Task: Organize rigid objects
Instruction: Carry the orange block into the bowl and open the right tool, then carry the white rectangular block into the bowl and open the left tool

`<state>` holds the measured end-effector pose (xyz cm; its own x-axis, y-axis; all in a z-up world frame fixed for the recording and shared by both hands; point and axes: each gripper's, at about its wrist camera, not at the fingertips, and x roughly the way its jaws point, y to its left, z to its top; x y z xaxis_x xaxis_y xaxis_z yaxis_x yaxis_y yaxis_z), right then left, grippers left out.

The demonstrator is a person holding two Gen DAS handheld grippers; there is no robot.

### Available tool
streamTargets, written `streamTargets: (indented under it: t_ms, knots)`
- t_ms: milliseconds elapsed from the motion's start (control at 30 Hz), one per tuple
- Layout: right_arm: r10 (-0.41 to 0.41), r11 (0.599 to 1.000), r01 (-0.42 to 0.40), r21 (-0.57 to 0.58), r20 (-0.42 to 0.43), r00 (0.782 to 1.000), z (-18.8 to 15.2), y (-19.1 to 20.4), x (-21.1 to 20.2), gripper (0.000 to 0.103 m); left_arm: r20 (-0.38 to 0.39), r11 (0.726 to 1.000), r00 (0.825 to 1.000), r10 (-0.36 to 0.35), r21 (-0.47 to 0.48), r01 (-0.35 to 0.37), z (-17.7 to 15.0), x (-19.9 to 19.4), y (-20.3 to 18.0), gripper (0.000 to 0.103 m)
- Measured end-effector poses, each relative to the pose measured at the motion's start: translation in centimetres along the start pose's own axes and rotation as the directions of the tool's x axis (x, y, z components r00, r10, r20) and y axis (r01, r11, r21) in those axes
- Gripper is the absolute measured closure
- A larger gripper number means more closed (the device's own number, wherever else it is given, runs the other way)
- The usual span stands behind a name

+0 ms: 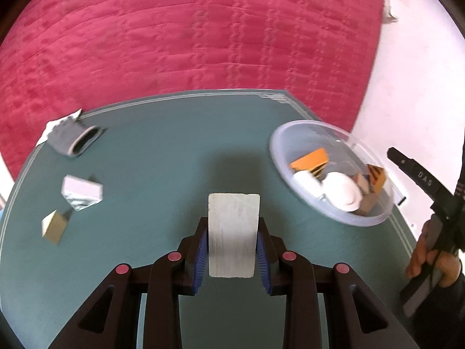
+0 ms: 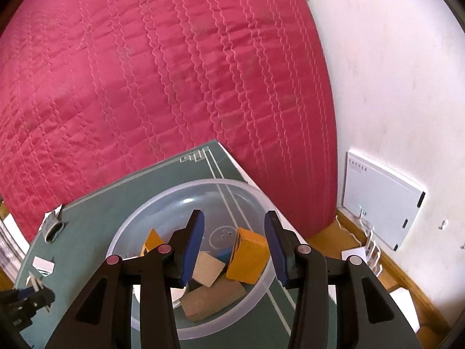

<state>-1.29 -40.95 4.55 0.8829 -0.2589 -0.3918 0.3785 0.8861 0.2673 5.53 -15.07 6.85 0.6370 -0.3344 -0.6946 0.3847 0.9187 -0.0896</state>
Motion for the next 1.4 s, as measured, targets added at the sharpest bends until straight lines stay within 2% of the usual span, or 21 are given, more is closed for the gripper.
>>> streamTargets:
  t_ms: [700,733,767,800,833,867,1100,1400]
  knots:
    - [0.011,0.999,-0.012,0.03,0.034,0.999,0.0,-0.5,-0.8,0.058,-0.031,0.981,0.985,-0.17,0.092,0.172,5.3,5.4,-8.2,0.071]
    - [0.011,0.999,-0.012,0.03,0.034,0.999,0.0,-0.5,-0.8,0.058,-0.027,0.979,0.983,-0.183,0.089,0.185,5.4,5.6,-8.4,0.071]
    - [0.011,0.999,-0.012,0.031,0.033,0.999,0.0,-0.5,-0.8,0.058,-0.028,0.978,0.982,-0.189,0.087,0.191,5.5,5.9,-8.4,0.064]
    - [0.011,0.999,-0.012,0.031,0.034,0.999,0.0,-0.4,-0.8,0.058,-0.031,0.979,0.982,-0.184,0.084,0.186,5.6,6.2,-8.4,0.057]
    - [0.011,0.999,-0.012,0.03,0.034,0.999,0.0,-0.4,-0.8,0.058,-0.023,0.982,0.984,-0.174,0.075,0.176,5.6,6.3,-8.2,0.044]
    - [0.013,0.999,-0.014,0.03,0.034,0.999,0.0,-0.4,-0.8,0.058,-0.013,0.984,0.986,-0.165,0.066,0.165,5.6,6.3,-7.9,0.041]
    - [0.018,1.0,-0.019,0.022,0.034,0.999,-0.1,-0.2,-1.0,0.058,-0.016,0.992,0.992,-0.126,0.016,0.126,5.2,6.3,-5.5,0.041]
    - [0.019,1.0,-0.02,0.02,0.033,0.999,-0.2,-0.1,-1.1,0.058,-0.016,0.989,0.99,-0.138,0.051,0.139,4.1,5.7,-6.2,0.04]
